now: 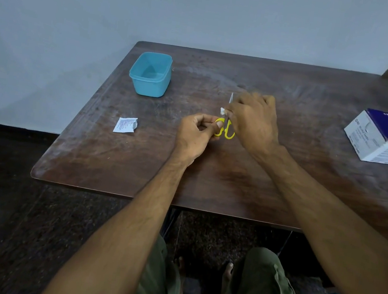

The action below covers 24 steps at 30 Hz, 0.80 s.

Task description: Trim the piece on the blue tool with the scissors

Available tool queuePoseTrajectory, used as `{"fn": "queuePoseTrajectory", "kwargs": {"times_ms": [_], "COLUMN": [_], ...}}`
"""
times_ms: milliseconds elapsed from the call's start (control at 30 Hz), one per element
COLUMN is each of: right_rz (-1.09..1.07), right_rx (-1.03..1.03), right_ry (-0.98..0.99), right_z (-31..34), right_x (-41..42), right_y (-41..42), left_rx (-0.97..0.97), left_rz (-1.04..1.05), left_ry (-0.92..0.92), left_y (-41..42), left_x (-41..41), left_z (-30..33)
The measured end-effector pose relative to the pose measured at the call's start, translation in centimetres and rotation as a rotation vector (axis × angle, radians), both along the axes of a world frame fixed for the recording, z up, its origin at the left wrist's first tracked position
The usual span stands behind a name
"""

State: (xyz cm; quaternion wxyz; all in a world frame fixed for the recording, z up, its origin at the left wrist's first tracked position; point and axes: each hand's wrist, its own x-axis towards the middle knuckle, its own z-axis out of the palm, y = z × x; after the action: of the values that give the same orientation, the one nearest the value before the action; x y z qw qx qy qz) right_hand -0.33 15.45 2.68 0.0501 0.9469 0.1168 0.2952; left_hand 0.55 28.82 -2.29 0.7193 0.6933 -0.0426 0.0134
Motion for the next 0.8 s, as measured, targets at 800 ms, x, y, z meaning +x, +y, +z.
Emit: {"fn": "queuePoseTrajectory", "kwargs": {"times_ms": [800], "right_rz": [0.067], "right_rx": [0.035], "right_ry": [0.128], "right_z": [2.4], "right_x": [2.2], "right_y": [-1.6], "left_rx": [0.056], "left_rz": [0.034], "left_ry": [-0.049], "left_y": [-0.1], "left_x": [0.0], "left_z": [0.0]}}
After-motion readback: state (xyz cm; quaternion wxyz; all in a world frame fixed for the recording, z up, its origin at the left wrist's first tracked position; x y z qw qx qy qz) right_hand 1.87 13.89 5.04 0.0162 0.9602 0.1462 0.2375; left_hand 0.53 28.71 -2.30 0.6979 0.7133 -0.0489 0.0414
